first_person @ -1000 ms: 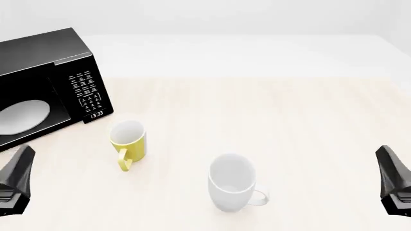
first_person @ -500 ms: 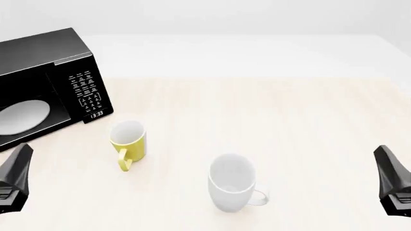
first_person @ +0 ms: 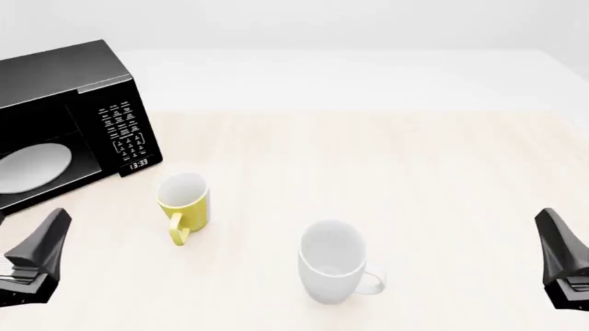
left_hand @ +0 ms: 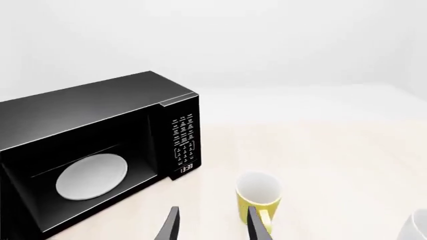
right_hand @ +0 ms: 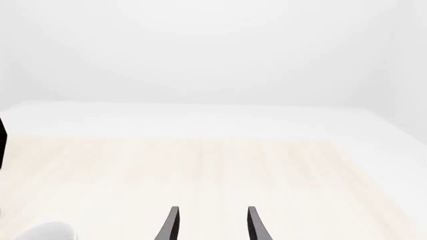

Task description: Put the yellow and white mug in the microwave and close it.

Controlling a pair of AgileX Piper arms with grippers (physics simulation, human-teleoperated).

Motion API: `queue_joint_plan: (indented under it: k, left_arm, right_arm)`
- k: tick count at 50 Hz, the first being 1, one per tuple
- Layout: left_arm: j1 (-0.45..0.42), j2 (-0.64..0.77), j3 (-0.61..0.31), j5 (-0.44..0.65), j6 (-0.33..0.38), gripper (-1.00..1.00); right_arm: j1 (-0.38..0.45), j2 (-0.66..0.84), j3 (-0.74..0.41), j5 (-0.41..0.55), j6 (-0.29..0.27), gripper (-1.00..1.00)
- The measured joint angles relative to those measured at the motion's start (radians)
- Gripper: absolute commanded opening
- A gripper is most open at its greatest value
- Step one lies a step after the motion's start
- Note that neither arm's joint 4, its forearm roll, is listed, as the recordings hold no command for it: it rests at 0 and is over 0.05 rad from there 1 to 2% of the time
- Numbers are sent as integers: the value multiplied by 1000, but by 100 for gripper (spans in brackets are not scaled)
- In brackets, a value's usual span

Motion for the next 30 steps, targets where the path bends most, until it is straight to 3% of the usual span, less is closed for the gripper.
queue_joint_plan:
  k: [16,30]
  left_arm:
    - [-111,153,1,-96,-16,100]
    - [-163,375,-8,-253,-60,100]
  right_arm:
    - [0,0,0,0,0,100]
    - [0,0,0,0,0,100]
